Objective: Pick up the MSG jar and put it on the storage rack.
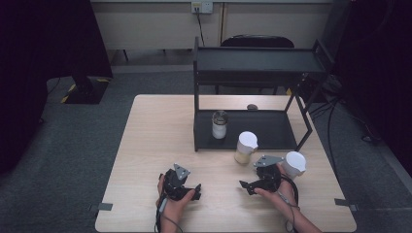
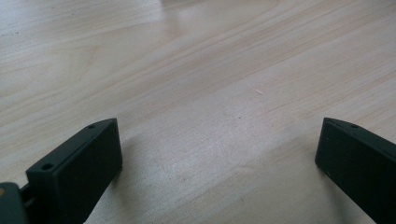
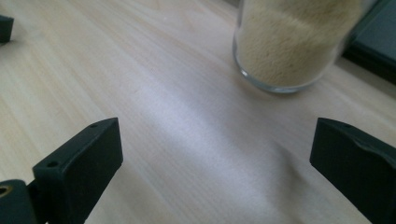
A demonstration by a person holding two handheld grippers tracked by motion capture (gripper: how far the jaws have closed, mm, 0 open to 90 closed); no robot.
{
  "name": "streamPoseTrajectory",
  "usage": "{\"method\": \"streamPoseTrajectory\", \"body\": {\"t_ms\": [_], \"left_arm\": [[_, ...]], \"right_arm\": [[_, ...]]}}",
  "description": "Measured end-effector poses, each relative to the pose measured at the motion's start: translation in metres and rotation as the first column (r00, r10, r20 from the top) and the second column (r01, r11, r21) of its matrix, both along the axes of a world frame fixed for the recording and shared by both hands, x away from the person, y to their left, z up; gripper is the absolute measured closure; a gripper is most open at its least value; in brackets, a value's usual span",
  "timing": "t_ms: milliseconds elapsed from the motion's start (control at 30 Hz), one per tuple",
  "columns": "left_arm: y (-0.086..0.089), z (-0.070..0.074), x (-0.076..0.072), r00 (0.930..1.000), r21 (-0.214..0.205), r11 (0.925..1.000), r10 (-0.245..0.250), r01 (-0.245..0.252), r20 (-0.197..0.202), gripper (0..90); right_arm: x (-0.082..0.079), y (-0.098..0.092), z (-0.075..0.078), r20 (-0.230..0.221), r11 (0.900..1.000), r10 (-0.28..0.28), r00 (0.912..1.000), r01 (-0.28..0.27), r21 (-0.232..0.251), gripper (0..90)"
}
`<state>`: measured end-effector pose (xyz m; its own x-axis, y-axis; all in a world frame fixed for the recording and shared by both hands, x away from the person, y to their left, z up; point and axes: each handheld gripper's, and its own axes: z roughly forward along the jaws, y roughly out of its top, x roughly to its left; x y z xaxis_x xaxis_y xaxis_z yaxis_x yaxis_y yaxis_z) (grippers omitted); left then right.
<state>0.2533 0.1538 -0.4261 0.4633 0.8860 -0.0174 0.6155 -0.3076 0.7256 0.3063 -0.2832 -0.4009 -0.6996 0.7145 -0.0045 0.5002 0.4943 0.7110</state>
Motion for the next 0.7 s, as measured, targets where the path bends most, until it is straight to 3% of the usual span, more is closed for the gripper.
{"method": "streamPoseTrajectory", "body": {"t_ms": [333, 467, 700], "left_arm": [[0.0, 0.0, 0.0, 1.0, 0.0, 1.0, 0.0, 0.0, 0.0, 0.0], [0.0, 0.0, 0.0, 1.0, 0.0, 1.0, 0.0, 0.0, 0.0, 0.0], [0.0, 0.0, 0.0, 1.0, 0.0, 1.0, 0.0, 0.0, 0.001, 0.0]], "right_arm": [[0.008, 0.006, 0.004, 0.006, 0.9973, -0.051, 0.9987, 0.051, 0.052, 3.0], [0.008, 0.009, 0.002, 0.023, 0.9919, -0.095, 0.9952, 0.092, 0.087, 4.6], [0.004, 0.021, 0.0, 0.087, 0.9848, -0.161, 0.9831, 0.154, 0.08, 9.0]]}}
